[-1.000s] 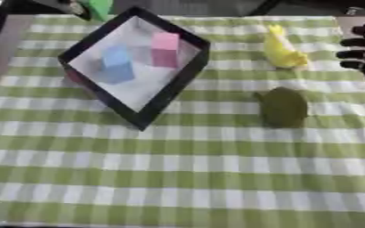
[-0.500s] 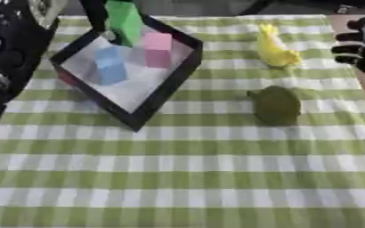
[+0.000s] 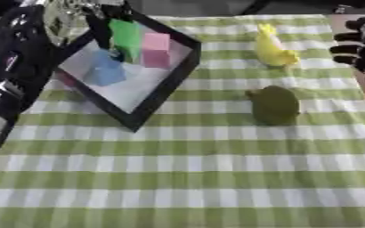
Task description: Pick up objects on the table and place them in the box.
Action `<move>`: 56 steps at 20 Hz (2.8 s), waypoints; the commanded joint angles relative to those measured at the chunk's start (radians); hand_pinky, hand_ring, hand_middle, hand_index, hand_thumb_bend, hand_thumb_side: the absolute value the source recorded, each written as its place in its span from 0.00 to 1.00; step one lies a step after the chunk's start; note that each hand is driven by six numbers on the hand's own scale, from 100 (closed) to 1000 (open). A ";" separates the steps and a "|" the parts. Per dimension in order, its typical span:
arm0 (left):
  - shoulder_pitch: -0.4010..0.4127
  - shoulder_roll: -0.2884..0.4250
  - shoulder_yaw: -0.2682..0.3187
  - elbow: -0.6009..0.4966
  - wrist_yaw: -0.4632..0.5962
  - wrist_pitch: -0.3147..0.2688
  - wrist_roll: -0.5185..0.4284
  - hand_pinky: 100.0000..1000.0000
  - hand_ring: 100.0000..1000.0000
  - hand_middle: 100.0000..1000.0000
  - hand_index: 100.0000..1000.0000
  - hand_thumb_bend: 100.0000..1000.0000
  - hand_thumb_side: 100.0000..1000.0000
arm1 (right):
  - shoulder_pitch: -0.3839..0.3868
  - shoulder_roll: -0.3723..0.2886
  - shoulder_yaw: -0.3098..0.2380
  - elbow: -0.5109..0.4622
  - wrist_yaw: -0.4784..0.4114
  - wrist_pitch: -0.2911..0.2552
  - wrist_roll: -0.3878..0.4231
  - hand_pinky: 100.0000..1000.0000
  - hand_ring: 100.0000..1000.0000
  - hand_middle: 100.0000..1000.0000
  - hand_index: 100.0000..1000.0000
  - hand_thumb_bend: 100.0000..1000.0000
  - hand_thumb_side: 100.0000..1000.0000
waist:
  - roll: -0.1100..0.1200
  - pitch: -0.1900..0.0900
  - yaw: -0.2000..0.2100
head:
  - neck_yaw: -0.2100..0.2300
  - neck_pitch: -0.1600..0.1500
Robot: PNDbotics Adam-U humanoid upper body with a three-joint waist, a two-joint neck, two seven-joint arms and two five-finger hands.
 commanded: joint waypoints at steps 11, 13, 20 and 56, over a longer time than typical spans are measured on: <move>-0.031 0.034 0.028 -0.048 -0.010 0.009 0.063 0.79 0.79 0.78 0.86 0.82 0.09 | -0.013 -0.016 -0.008 -0.009 -0.002 0.000 0.003 0.77 0.71 0.70 0.86 0.00 0.78 | -0.002 -0.023 0.001 | 0.002 -0.003; -0.037 0.045 0.034 -0.064 0.004 0.014 0.070 0.79 0.77 0.77 0.85 0.77 0.08 | -0.013 -0.016 -0.007 -0.009 -0.002 0.000 0.004 0.77 0.71 0.70 0.86 0.00 0.77 | -0.002 -0.025 0.002 | 0.002 -0.003; -0.034 0.119 0.027 -0.097 0.076 0.034 0.057 0.78 0.77 0.76 0.84 0.72 0.09 | -0.012 -0.039 -0.006 -0.008 0.004 -0.003 0.003 0.77 0.72 0.70 0.86 0.00 0.75 | 0.000 -0.035 0.019 | -0.020 -0.003; 0.914 0.351 0.356 -0.961 0.849 0.409 0.949 0.79 0.59 0.69 0.81 0.36 0.28 | -0.433 -0.494 0.373 0.166 0.441 -0.213 0.558 0.84 0.81 0.78 0.87 0.10 0.32 | -0.047 -0.045 0.055 | -0.049 -0.003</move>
